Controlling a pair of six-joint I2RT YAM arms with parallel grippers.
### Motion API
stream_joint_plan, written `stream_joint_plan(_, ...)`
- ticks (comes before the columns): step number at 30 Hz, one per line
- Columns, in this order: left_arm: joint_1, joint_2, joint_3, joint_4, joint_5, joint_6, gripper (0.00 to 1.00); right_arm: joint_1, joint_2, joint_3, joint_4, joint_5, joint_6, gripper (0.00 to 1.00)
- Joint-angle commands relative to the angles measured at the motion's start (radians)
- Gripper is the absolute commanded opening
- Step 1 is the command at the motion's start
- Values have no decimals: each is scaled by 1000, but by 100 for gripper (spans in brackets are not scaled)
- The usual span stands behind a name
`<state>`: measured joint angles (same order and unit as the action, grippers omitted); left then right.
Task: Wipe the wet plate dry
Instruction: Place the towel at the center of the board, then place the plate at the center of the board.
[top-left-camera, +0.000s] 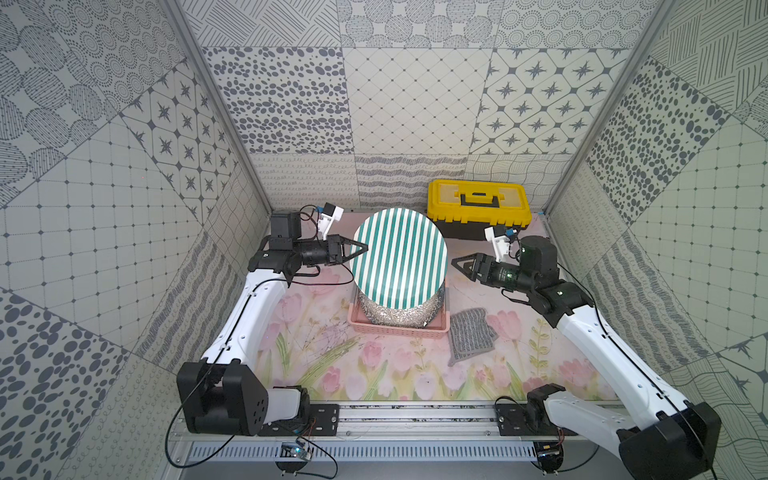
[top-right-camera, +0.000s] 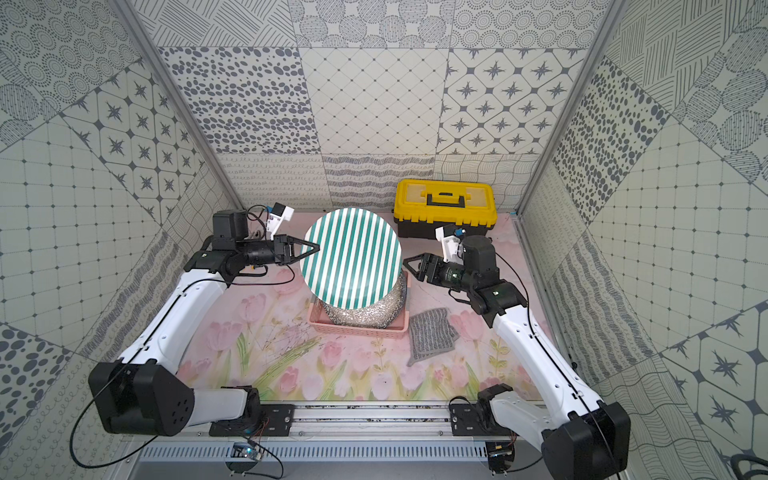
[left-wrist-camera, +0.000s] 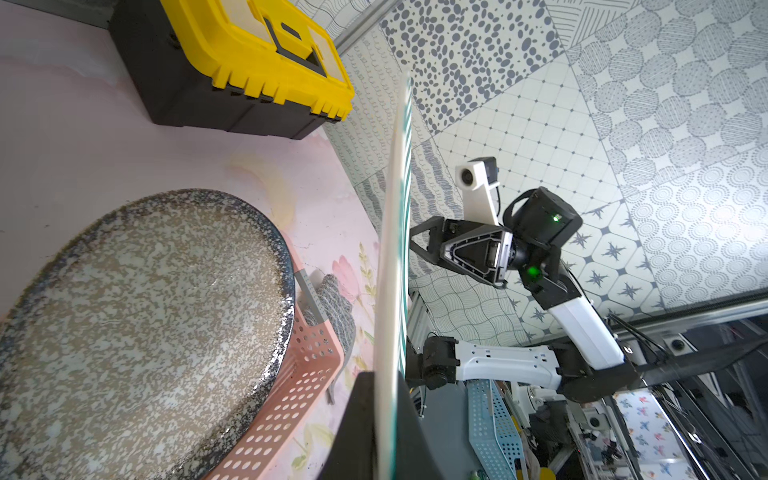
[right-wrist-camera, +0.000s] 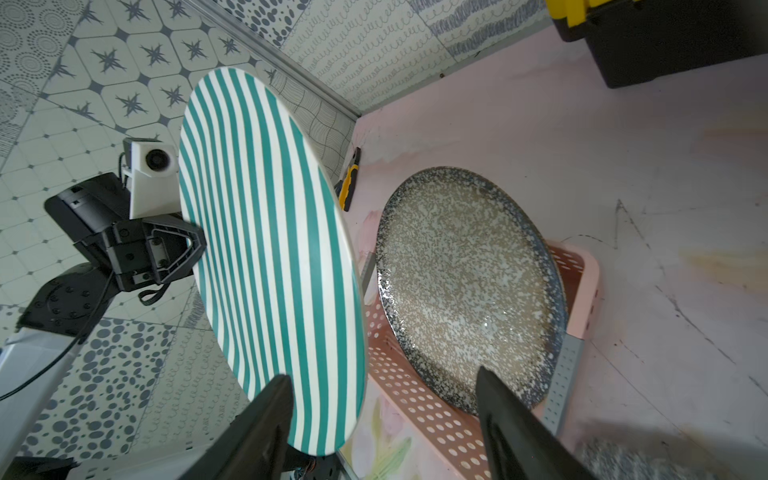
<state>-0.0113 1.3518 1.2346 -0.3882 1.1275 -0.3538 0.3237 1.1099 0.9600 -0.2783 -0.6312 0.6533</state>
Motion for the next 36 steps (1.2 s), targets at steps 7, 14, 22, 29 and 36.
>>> stream_joint_plan(7,-85,-12,6,-17,213,43,0,33,92,10,235,-140,48,51)
stream_joint_plan(14,-98,5,32,-29,126,35,0,29,79,-13,278,-80,81,0)
stream_joint_plan(22,-91,-1,78,-61,-15,81,95,-125,-31,-113,267,37,214,0)
stream_joint_plan(29,-61,-30,65,-123,-191,163,100,-383,-216,-288,176,98,328,0)
stream_joint_plan(36,-20,-23,53,-144,-240,202,100,-614,-298,-406,137,76,387,0)
